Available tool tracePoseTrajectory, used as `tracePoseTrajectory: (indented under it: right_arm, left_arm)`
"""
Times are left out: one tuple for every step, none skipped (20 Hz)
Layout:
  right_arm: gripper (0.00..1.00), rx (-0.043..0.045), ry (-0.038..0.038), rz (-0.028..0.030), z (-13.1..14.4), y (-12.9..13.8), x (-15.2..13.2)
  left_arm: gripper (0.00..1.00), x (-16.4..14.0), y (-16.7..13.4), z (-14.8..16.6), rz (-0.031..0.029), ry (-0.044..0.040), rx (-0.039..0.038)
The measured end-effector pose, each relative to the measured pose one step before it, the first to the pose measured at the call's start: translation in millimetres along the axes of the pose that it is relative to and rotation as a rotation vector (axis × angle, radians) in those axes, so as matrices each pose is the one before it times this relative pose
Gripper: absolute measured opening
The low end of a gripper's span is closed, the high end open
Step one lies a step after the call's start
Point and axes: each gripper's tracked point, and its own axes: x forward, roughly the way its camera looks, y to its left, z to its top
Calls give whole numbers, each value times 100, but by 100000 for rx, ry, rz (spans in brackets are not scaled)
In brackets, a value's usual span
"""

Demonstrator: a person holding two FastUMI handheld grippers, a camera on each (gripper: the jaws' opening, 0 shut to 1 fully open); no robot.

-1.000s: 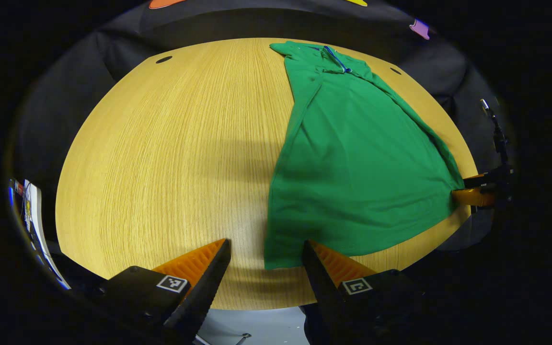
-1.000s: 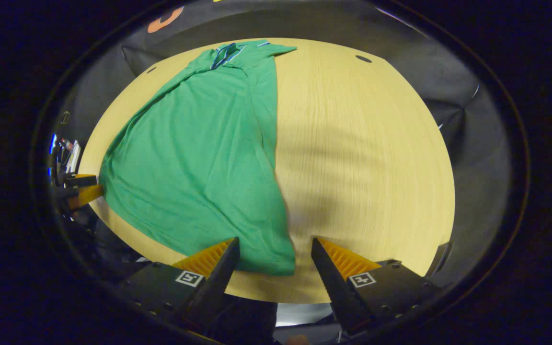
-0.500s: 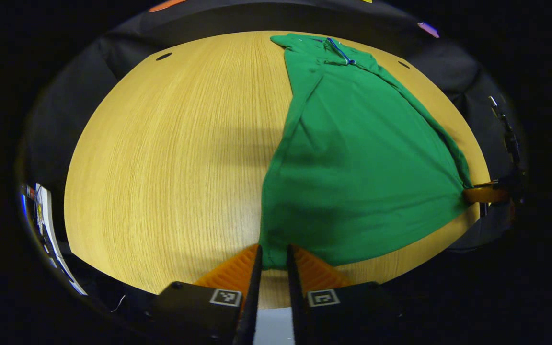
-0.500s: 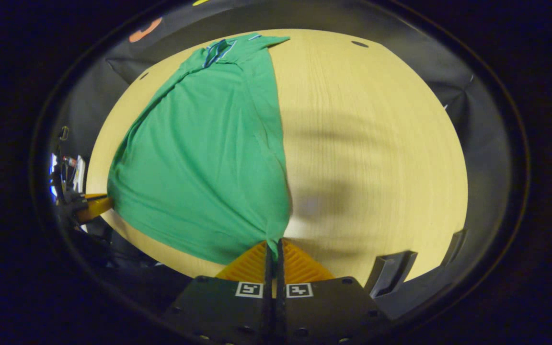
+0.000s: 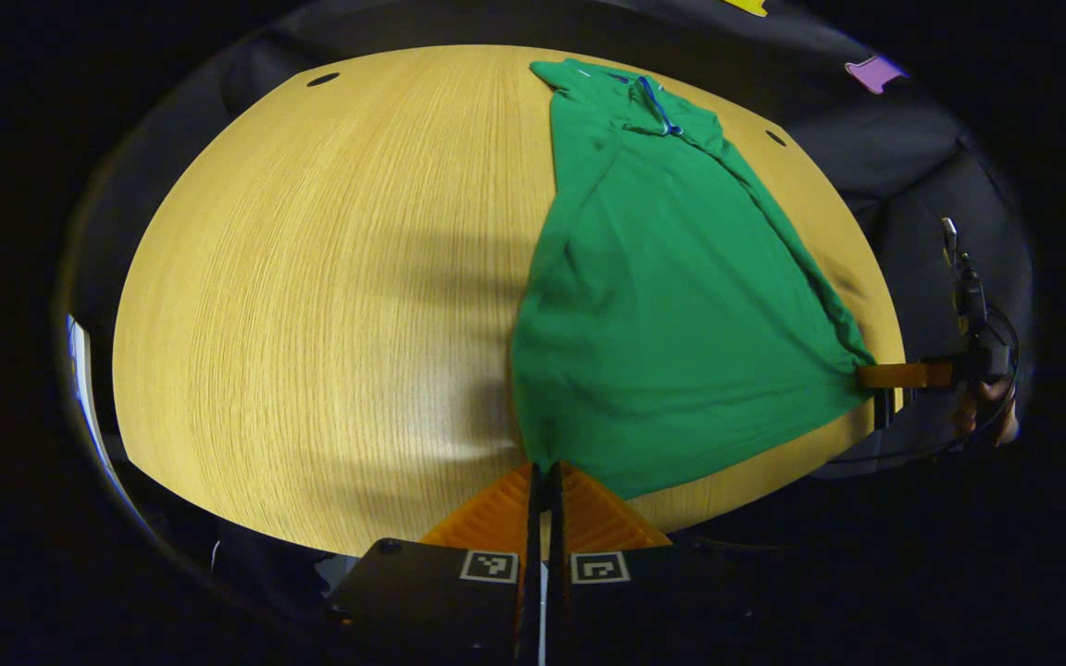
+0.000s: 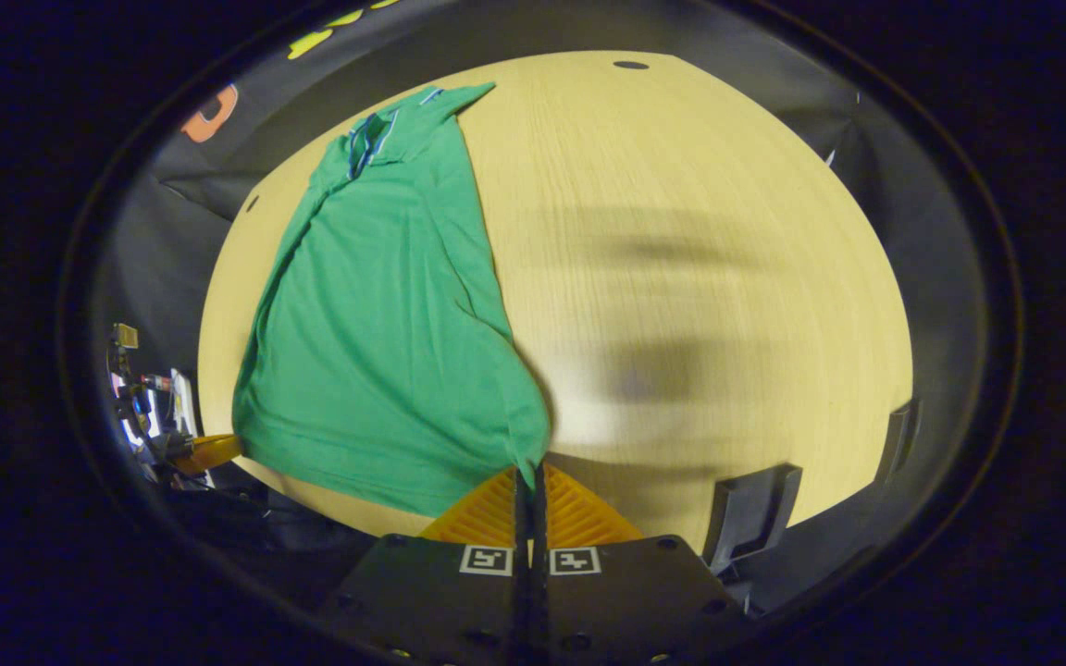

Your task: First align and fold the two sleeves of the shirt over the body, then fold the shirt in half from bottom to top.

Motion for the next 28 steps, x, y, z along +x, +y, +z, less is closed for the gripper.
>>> tracePoseTrajectory:
  right_arm:
    - [0,-403,-881,841,402,141,-510]
    - [0,-162,-693,998,470,224,-481]
    - [0,-49,-833,1224,460,345,-422]
    - [0,-162,-759,1226,534,338,-398]
    - [0,-366,-1025,985,564,193,-371]
    - [0,-340,-1120,399,636,168,-340]
    - [0,-365,-1205,560,658,193,-324]
    - [0,-513,-1147,482,769,184,-352]
    - [0,-860,-1382,65,727,145,-297]
    - [2,-1475,-1605,-572,835,-45,-297]
    - [2,-1829,-1640,-609,765,-30,-302]
    - [0,-1874,-1444,-389,805,11,-293]
    - [0,-1645,-1441,-226,831,121,-308]
    - [0,-1244,-1371,49,871,162,-265]
    - [2,-890,-1465,238,880,176,-190]
    - [0,-859,-1487,-146,970,119,-221]
    - [0,-662,-2078,-390,1082,15,-187]
    - [0,-152,-1801,30,1084,81,-227]
    - [0,122,-1733,536,975,248,-95]
    - [2,111,-1851,298,1148,139,-47]
    - [2,160,-2025,-68,1106,132,73]
    - [2,597,-1847,133,1148,108,9]
    - [2,885,-1655,494,1030,271,94]
    - [0,939,-1400,185,1181,76,44]
    - [0,549,-1098,204,872,178,154]
    - [0,267,-1080,-125,1005,118,182]
    - [2,-438,-1285,-42,1052,127,239]
    - [0,-814,-1137,-307,997,-4,-113]
  left_arm:
    - [8,-549,-181,471,-301,-570,1934]
    - [8,-444,-136,418,-256,-762,1540]
    - [9,-468,-294,541,-335,-1119,1001]
    - [8,-282,-266,697,-331,-1073,536]
    - [8,-254,-90,793,592,-1497,567]
    - [8,-371,58,921,532,-1667,740]
    - [8,-208,-318,870,-597,-1467,583]
    - [8,-179,-229,881,-569,-1400,396]
    - [8,-190,-181,1030,28,-1731,306]
    - [8,-180,-48,1034,-14,-1696,291]
    - [8,-132,110,893,-111,-1831,135]
    - [8,21,-56,1111,-571,-1462,84]
    - [8,-77,136,1316,265,-1722,192]
    - [8,4,251,1141,319,-1367,247]
    - [8,131,50,1121,-33,-1463,140]
    - [8,-84,76,1092,-137,-1763,379]
    - [8,-104,141,1106,122,-1705,619]
    - [8,-20,143,974,377,-1439,612]
    - [8,-73,65,707,187,-1181,114]
    - [8,37,27,643,-183,-1025,-330]
    - [8,60,-32,743,-455,-1045,-923]
    - [8,148,-84,546,-793,-905,-1209]
    - [8,187,-13,793,-336,-1200,-1113]
    - [7,122,226,641,78,-1087,-558]
    - [8,103,292,656,458,-1116,-477]
    - [8,187,478,983,593,-1280,-487]
    - [8,154,305,1011,479,-1482,-307]
    - [7,224,363,1111,568,-1774,-413]
